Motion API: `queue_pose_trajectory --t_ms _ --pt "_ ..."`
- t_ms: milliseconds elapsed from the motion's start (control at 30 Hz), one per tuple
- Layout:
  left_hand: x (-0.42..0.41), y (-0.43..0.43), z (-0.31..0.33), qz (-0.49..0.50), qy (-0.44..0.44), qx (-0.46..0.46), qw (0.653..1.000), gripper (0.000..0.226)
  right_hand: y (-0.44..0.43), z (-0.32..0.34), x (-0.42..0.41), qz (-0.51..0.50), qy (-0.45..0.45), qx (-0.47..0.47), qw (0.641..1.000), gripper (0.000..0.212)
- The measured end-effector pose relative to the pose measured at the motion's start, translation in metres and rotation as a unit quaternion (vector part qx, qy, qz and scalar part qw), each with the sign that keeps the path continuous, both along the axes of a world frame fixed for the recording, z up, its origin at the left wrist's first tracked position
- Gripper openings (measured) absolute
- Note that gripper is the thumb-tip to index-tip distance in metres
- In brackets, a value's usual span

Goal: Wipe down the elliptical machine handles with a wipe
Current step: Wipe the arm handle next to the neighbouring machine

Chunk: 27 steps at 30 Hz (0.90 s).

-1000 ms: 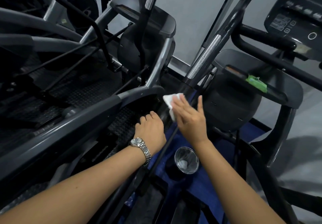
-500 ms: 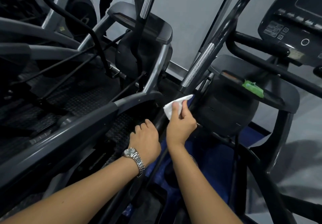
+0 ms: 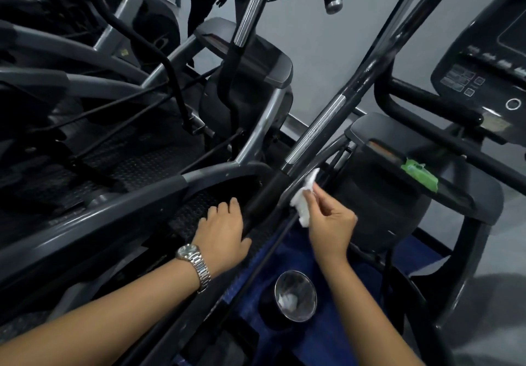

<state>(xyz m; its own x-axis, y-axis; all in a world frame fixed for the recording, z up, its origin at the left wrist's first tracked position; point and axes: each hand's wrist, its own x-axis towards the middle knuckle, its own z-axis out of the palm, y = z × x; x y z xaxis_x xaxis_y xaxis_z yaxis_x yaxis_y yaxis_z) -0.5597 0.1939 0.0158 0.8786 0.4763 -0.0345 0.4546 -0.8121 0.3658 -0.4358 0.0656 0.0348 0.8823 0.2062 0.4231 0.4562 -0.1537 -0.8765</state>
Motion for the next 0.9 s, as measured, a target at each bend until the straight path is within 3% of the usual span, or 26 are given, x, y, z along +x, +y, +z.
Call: queue_pose_trajectory --t_ms 133,300,367,467,600,767,900 --pt "0.037 0.000 0.011 0.004 -0.075 -0.007 0.997 0.095 -0.028 0.026 0.039 0.052 -0.227 -0.060 0.971 0.036" --pt "0.068 0.002 0.011 0.017 -0.146 -0.020 0.989 0.086 -0.011 0.023 0.072 0.112 -0.492 -0.189 0.843 0.036" --pt "0.071 0.002 0.008 0.025 -0.164 -0.038 0.985 0.081 -0.001 0.008 0.070 0.151 -0.518 -0.229 0.810 0.039" --pt "0.071 0.002 0.004 0.024 -0.171 -0.032 0.985 0.076 -0.002 0.000 0.078 0.148 -0.535 -0.240 0.796 0.039" --pt "0.072 0.003 0.002 0.016 -0.181 -0.028 0.983 0.075 0.015 0.013 0.079 0.093 -0.510 -0.201 0.831 0.033" --pt "0.071 0.004 0.002 0.012 -0.186 -0.034 0.982 0.075 0.006 0.008 0.074 0.129 -0.539 -0.221 0.802 0.029" --pt "0.070 0.004 0.000 0.008 -0.194 -0.038 0.980 0.073 0.017 0.020 0.077 0.065 -0.507 -0.200 0.836 0.026"
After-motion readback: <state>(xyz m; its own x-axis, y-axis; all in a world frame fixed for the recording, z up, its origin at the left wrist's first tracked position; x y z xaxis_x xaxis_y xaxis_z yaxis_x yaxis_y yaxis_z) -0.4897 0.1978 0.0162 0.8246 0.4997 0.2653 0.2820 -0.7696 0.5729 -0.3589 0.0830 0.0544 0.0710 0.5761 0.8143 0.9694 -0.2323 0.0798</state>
